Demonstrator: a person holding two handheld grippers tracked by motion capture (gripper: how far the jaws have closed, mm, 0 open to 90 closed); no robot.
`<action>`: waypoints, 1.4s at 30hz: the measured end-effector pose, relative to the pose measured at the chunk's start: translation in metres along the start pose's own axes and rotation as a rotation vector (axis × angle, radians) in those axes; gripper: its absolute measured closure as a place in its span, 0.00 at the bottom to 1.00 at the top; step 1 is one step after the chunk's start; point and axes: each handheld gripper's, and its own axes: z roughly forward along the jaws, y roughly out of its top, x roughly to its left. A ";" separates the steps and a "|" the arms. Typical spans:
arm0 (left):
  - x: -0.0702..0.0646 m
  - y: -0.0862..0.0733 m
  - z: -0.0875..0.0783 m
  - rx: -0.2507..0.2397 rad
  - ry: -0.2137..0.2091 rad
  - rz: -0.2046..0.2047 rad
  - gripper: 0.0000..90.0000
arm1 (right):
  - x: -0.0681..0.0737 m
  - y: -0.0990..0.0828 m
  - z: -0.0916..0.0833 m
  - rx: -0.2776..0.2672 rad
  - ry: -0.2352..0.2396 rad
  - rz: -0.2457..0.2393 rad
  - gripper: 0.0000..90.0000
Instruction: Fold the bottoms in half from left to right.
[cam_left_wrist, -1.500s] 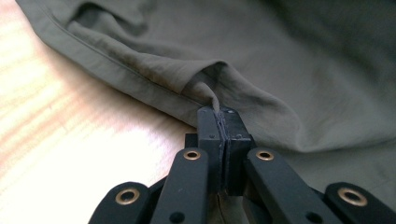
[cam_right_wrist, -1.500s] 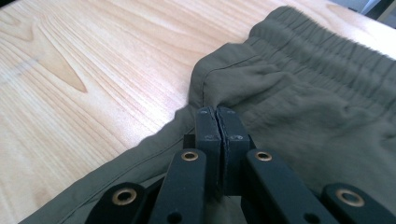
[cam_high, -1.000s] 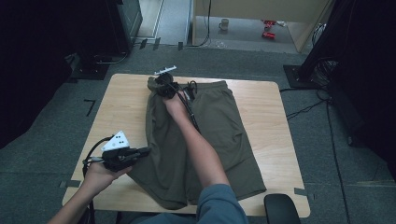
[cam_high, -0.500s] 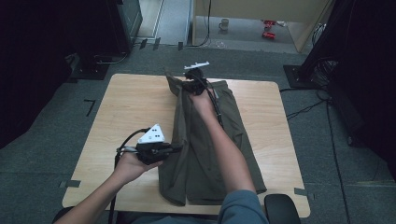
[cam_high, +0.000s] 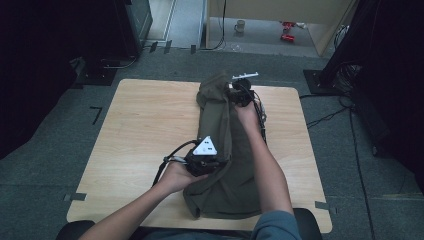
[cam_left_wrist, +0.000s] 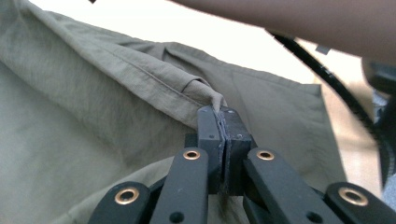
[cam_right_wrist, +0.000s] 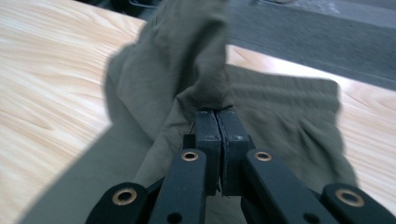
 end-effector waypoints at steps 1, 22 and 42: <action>0.000 -0.002 0.006 0.011 -0.001 -0.005 0.99 | -0.005 -0.003 0.000 0.007 -0.012 0.003 0.99; 0.038 -0.047 0.031 0.168 -0.007 -0.099 0.98 | -0.028 -0.057 0.036 0.085 -0.064 -0.006 0.98; 0.112 -0.073 -0.025 0.186 0.116 -0.155 0.98 | -0.010 -0.065 0.038 0.024 -0.048 -0.043 0.98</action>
